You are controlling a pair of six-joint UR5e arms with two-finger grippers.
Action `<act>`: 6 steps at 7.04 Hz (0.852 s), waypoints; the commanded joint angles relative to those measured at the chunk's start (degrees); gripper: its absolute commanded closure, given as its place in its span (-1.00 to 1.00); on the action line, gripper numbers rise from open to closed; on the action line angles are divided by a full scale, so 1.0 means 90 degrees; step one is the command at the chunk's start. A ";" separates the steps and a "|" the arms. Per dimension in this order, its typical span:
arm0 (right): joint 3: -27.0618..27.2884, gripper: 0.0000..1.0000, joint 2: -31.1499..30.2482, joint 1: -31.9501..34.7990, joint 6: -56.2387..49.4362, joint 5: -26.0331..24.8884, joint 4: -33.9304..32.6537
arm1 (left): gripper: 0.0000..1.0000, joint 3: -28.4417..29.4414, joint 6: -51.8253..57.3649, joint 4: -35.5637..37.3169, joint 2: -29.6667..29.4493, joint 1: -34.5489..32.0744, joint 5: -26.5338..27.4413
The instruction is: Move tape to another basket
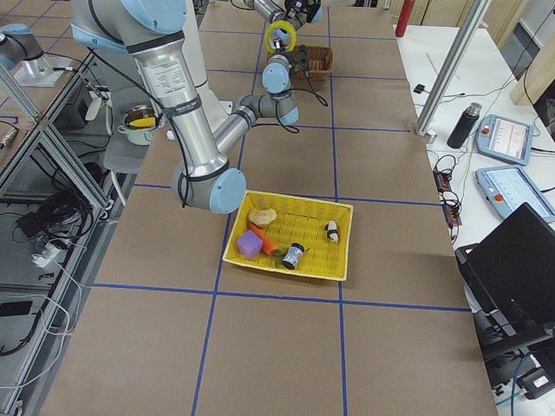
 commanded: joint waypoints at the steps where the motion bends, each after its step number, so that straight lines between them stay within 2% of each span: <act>1: 0.0001 1.00 -0.0006 -0.0003 0.0000 0.0000 0.0001 | -0.91 -0.0020 0.0010 0.0008 -0.0008 0.0205 0.0454; 4: 0.0001 1.00 -0.0006 -0.0003 0.0000 0.0000 0.0001 | -0.85 -0.0020 0.0020 -0.0002 -0.0008 0.0294 0.0497; 6: 0.0001 1.00 -0.0006 -0.0003 0.0000 0.0000 0.0001 | -0.71 -0.0010 0.0020 0.0008 -0.0018 0.0352 0.0594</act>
